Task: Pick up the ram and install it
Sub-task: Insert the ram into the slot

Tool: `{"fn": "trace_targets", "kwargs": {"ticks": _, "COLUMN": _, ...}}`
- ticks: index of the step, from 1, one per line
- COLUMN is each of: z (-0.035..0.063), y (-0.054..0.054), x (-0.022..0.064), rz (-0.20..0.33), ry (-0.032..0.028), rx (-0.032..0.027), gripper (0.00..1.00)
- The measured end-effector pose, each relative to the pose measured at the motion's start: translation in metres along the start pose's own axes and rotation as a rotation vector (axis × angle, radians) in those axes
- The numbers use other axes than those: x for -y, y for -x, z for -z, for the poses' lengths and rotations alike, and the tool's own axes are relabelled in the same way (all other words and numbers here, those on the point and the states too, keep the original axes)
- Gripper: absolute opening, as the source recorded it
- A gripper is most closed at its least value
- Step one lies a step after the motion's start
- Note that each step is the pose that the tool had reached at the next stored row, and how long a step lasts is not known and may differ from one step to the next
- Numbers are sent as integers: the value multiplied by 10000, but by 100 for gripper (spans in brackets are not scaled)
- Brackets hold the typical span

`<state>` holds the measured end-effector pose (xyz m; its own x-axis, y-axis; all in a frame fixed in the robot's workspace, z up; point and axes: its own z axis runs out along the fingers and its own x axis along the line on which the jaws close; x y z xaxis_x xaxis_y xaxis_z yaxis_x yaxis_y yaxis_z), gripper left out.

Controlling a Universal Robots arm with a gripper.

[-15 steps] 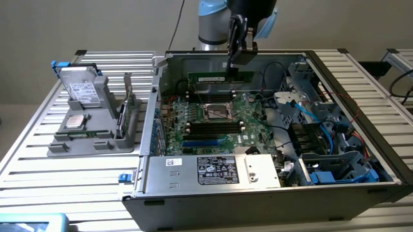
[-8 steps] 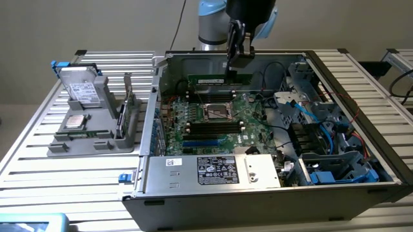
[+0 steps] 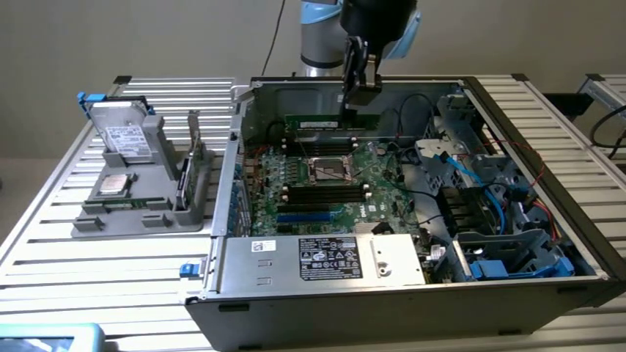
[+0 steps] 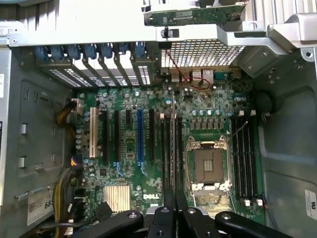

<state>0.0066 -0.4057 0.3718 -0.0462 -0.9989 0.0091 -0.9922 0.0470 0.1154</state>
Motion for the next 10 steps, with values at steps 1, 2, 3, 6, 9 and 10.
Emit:
{"fn": "trace_targets", "kwargs": {"ticks": 1, "z": -5, "y": 1, "x": 0, "rz": -2, "ry": 0, "rx": 0, "gripper": 12}}
{"fn": "trace_targets", "kwargs": {"ticks": 2, "z": -9, "y": 2, "x": 0, "rz": -4, "ry": 0, "rx": -2, "gripper": 12}}
{"fn": "trace_targets", "kwargs": {"ticks": 3, "z": -14, "y": 3, "x": 1, "rz": -6, "ry": -1, "rx": -6, "gripper": 12}}
{"fn": "trace_targets", "kwargs": {"ticks": 6, "z": -27, "y": 11, "x": 1, "rz": -12, "ry": -2, "rx": -54, "gripper": 12}}
{"fn": "trace_targets", "kwargs": {"ticks": 9, "z": -35, "y": 20, "x": 2, "rz": -31, "ry": -10, "rx": -226, "gripper": 12}}
{"fn": "trace_targets", "kwargs": {"ticks": 10, "z": -37, "y": 22, "x": 3, "rz": -34, "ry": -13, "rx": -259, "gripper": 12}}
